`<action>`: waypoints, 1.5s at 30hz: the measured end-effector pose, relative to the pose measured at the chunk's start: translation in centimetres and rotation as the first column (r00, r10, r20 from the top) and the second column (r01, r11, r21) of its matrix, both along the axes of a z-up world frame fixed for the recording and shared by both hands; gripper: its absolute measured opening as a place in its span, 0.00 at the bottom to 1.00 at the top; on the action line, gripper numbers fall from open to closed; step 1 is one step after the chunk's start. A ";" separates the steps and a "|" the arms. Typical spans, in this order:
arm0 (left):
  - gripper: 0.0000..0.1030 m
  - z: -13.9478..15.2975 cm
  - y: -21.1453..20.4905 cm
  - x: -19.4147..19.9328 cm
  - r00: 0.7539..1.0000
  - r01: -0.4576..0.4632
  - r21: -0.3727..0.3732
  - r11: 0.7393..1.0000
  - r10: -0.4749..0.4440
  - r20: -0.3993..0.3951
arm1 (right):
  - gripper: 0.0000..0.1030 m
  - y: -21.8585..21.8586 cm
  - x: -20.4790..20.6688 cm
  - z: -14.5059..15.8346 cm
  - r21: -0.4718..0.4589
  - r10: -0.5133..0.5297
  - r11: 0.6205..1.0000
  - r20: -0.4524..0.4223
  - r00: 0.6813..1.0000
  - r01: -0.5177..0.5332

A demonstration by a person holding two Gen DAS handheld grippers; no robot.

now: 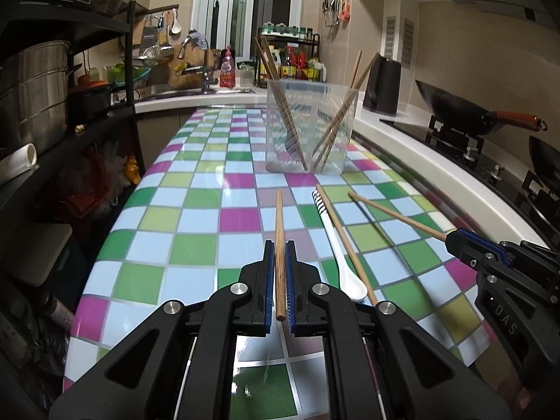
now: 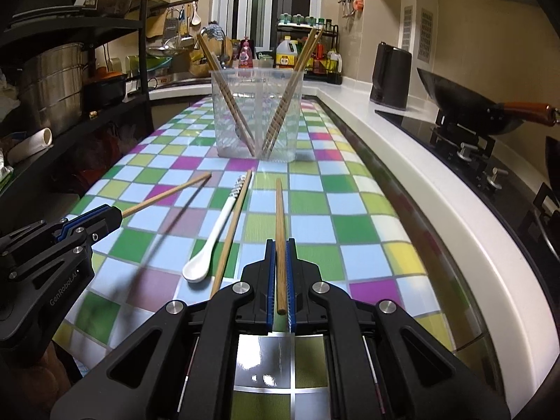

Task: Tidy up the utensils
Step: 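Lift both held chopsticks off the cloth, then carry both held chopsticks over the clear container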

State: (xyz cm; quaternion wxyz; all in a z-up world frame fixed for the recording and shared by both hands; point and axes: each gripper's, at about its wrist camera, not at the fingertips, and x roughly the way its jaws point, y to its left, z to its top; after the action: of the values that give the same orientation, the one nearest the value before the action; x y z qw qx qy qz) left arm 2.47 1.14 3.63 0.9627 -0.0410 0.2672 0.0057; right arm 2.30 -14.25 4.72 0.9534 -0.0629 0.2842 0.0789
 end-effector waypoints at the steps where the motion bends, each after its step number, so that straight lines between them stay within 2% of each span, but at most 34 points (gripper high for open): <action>1: 0.06 0.3 0.1 -0.1 1.000 0.000 -0.005 1.000 0.000 0.012 | 0.05 0.0 -0.2 0.5 0.001 0.002 1.000 0.010 1.000 -0.002; 11: 0.06 3.4 0.8 -1.2 0.989 0.017 -0.038 0.999 -0.011 0.144 | 0.06 -0.3 -1.2 4.9 0.024 0.016 1.000 0.098 0.995 -0.019; 18: 0.06 5.3 1.5 -1.2 0.982 0.033 -0.061 0.998 -0.021 0.187 | 0.06 -0.1 -1.3 7.2 0.033 0.028 0.999 0.149 0.988 -0.033; 24: 0.06 7.8 2.2 -0.4 0.976 0.090 -0.084 0.992 -0.071 0.208 | 0.06 0.0 -0.6 8.9 0.053 0.036 0.998 0.176 0.984 -0.046; 34: 0.06 9.5 3.3 2.5 0.985 0.119 -0.130 0.984 -0.100 0.142 | 0.06 0.3 1.9 11.4 0.092 0.058 0.993 0.212 0.976 -0.079; 40: 0.06 10.0 3.4 3.7 0.986 0.125 -0.118 0.985 -0.110 0.122 | 0.06 0.7 3.4 12.2 0.097 0.074 0.991 0.220 0.973 -0.097; 45: 0.06 11.0 3.9 5.6 0.991 0.120 -0.149 0.982 -0.109 0.081 | 0.06 0.6 5.0 13.8 0.108 0.081 0.988 0.229 0.970 -0.108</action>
State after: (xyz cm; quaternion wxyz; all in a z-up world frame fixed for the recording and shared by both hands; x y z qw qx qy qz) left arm 8.03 5.05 14.64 0.9645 -0.0996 0.2337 -0.0717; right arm 7.34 -13.69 18.48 0.9766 -0.0276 0.1664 0.1338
